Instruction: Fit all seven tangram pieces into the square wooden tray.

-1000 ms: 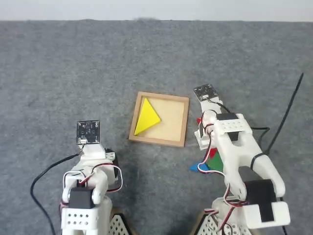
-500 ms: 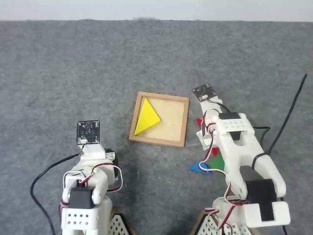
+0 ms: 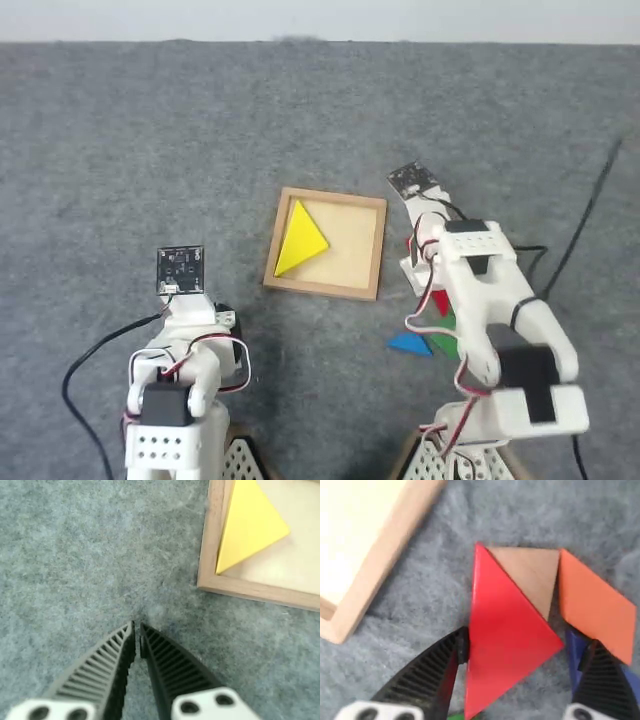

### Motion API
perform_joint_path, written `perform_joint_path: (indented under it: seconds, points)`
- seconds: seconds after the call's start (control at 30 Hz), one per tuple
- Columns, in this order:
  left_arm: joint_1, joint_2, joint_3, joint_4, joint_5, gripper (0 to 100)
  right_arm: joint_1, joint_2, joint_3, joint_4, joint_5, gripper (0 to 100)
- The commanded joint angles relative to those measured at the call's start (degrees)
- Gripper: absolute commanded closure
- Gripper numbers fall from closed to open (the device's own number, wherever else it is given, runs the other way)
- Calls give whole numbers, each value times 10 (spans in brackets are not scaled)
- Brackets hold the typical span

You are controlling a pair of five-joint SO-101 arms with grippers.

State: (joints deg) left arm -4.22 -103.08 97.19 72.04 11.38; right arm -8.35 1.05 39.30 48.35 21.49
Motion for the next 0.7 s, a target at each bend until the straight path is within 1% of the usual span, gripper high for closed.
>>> perform_joint_path:
  seconds: [0.0,0.17,0.3,0.37,0.5,0.6,0.67]
  points:
    - [-4,-11,-7,3,-9,986,0,5,-36,32,7,652]
    - [-4,-11,-7,3,-9,986,-32,6,-27,52,0,659]
    - [-4,-11,-7,3,-9,986,-34,6,-27,53,-2,717]
    - [-4,-11,-7,3,-9,986,-33,6,-27,56,-3,729]
    - [-4,-11,-7,3,-9,986,-34,6,-25,60,-4,732]
    - [-4,-11,-7,3,-9,986,-32,8,-24,84,-7,731]
    - [-4,-11,-7,3,-9,986,-29,9,-24,90,-27,728]
